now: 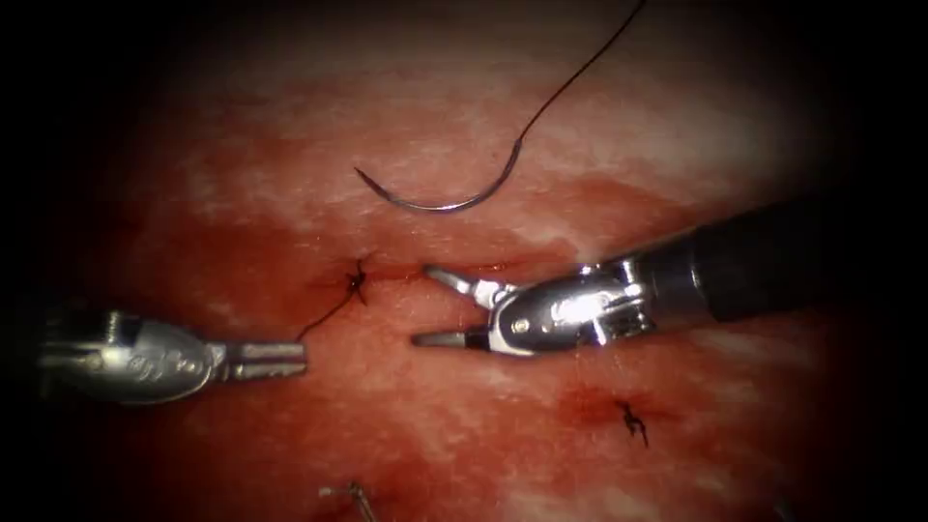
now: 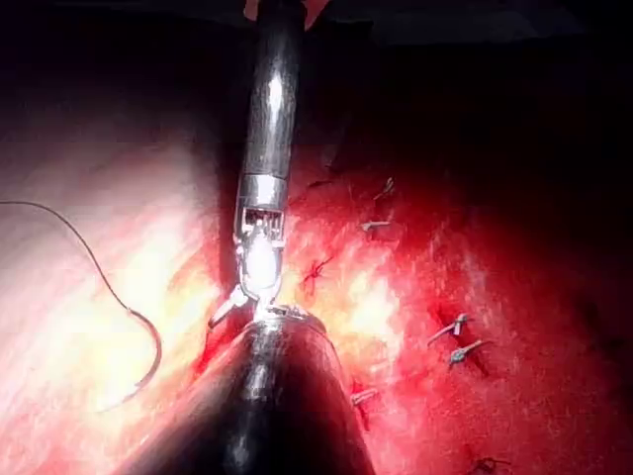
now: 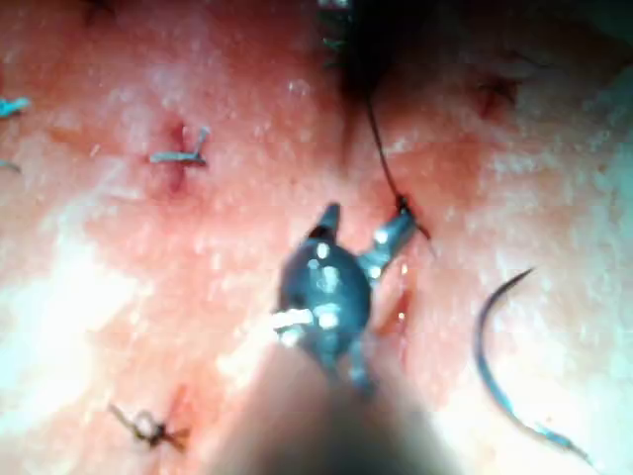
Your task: Wound Closure
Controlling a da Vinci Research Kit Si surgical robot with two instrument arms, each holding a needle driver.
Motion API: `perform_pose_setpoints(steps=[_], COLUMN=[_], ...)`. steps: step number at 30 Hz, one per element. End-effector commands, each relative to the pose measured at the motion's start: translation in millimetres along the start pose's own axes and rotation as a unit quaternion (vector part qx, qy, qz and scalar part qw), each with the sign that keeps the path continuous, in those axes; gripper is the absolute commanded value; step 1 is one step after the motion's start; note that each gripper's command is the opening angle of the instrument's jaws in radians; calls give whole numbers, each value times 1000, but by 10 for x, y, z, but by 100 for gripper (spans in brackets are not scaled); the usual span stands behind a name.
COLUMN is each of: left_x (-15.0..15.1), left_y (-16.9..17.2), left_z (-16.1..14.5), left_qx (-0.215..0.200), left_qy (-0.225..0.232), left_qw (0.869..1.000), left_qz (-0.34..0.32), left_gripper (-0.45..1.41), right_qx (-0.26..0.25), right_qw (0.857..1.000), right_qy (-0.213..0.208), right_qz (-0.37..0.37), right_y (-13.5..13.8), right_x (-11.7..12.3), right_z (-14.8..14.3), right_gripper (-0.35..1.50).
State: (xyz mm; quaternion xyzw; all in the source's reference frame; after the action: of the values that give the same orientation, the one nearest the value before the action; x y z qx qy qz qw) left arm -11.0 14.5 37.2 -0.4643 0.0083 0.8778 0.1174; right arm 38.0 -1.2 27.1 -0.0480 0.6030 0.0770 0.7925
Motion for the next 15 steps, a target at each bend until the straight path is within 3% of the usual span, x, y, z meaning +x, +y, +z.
perform_pose_setpoints(steps=[1, 9, 15], left_x=[-2, 1, 3], left_y=[4, 1, 0], left_z=[10, 12, 13], left_qx=[1, 1, 1], left_qy=[-2, -2, -3], left_qw=[1000, 1000, 1000], left_qz=[-1, -3, -4], left_gripper=[-45, -45, -45], right_qx=[-8, 3, -2], right_qw=[1000, 999, 995], right_qy=[0, -8, 8], right_qz=[2, -52, -99], right_y=[-10, -28, -33], right_x=[-4, -1, 17], right_z=[20, 73, 83], right_gripper=[146, 146, 140])
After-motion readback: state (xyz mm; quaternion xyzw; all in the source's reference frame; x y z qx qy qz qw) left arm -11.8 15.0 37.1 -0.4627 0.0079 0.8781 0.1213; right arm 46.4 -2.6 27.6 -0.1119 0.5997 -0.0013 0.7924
